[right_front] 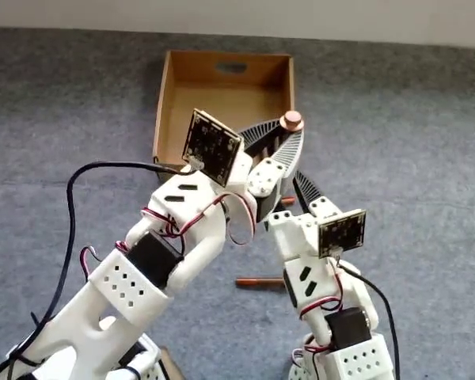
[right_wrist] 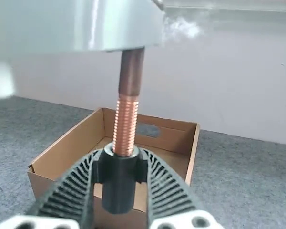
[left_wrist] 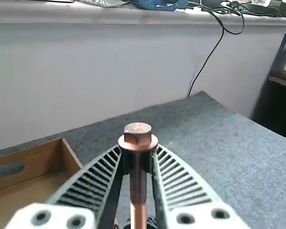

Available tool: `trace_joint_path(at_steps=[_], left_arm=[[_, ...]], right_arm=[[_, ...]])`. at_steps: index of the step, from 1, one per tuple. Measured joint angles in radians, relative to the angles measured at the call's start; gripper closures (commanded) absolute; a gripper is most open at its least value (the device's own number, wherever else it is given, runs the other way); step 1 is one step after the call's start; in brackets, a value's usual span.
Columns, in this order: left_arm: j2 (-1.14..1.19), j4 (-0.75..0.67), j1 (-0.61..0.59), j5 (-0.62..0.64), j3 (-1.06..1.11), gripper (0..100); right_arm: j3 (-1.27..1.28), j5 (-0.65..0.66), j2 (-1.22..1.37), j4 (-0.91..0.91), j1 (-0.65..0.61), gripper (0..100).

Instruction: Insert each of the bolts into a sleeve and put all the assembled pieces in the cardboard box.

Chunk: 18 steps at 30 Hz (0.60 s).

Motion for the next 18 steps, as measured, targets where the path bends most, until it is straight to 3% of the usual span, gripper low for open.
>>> trace_joint_path(at_steps=[18], left_arm=[[0.0, -0.026, -0.06, 0.0, 0.025, 99]], right_arm=[[0.002, 0.0, 0.0, 0.002, 0.002, 99.3]])
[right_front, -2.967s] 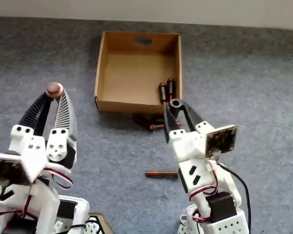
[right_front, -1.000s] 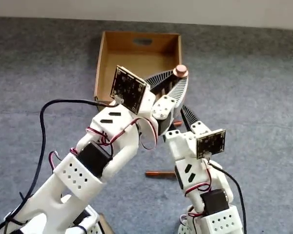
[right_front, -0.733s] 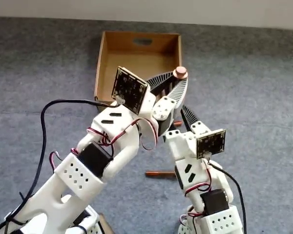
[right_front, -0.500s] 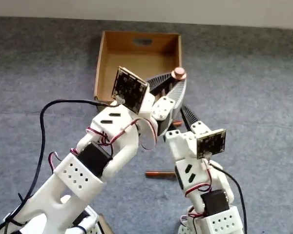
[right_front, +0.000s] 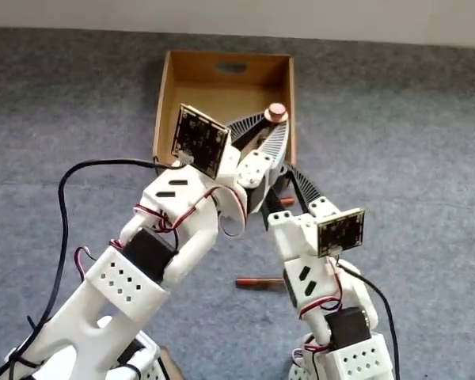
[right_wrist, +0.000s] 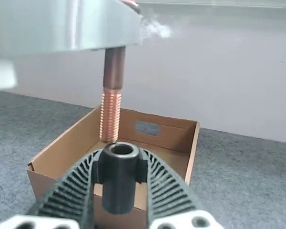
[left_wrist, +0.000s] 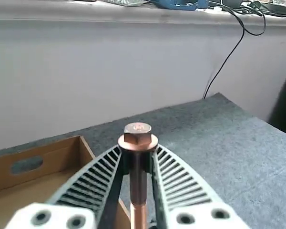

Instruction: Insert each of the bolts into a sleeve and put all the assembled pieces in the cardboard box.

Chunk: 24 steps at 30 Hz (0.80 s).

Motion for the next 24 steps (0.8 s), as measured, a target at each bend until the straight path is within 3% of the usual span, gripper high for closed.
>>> trace_joint_path(at_steps=[6, 24], left_arm=[[0.0, -0.061, 0.005, 0.002, 0.002, 99], [0.0, -0.064, 0.051, -0.002, 0.049, 99]], right_arm=[[-0.002, 0.0, 0.0, 0.0, 0.0, 99.3], [-0.002, 0.0, 0.0, 0.0, 0.002, 99.3]])
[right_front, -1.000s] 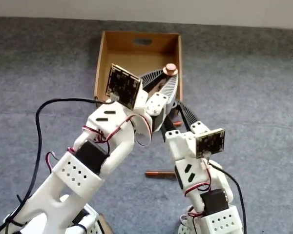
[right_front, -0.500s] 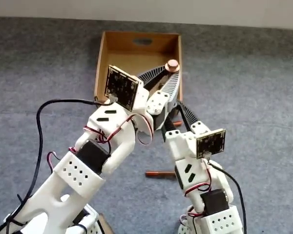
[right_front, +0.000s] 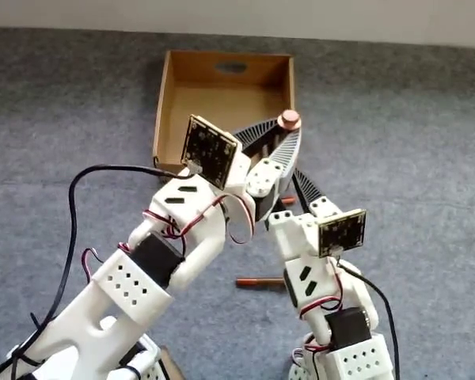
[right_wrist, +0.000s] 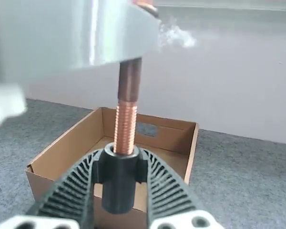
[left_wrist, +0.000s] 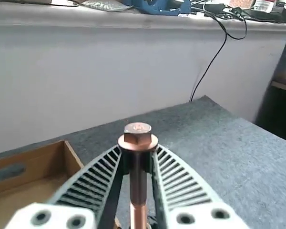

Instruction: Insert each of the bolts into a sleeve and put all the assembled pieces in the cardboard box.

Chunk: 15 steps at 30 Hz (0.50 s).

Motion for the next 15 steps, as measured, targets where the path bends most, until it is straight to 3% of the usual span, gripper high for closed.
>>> trace_joint_path(at_steps=[8, 15], left_arm=[[0.0, 0.005, 0.003, 0.003, 0.057, 99], [-0.003, 0.166, -0.051, 0.006, 0.052, 99]], right_arm=[[0.009, 0.0, 0.0, 0.0, 0.002, 99.3], [0.012, 0.0, 0.002, 0.0, -0.005, 99.3]])
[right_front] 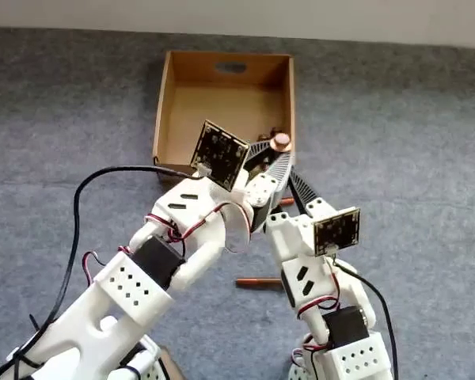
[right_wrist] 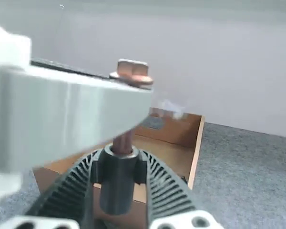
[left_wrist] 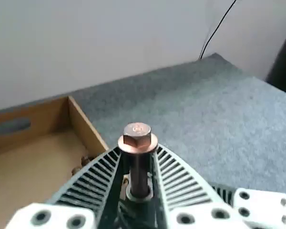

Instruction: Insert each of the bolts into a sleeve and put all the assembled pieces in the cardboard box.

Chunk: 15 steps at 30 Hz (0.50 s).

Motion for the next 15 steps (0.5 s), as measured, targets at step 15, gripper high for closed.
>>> trace_joint_path(at_steps=[15], left_arm=[[-0.146, 0.339, -0.025, -0.002, -0.032, 80]], right_arm=[[-0.002, 0.0, 0.0, 0.0, 0.008, 99.3]])
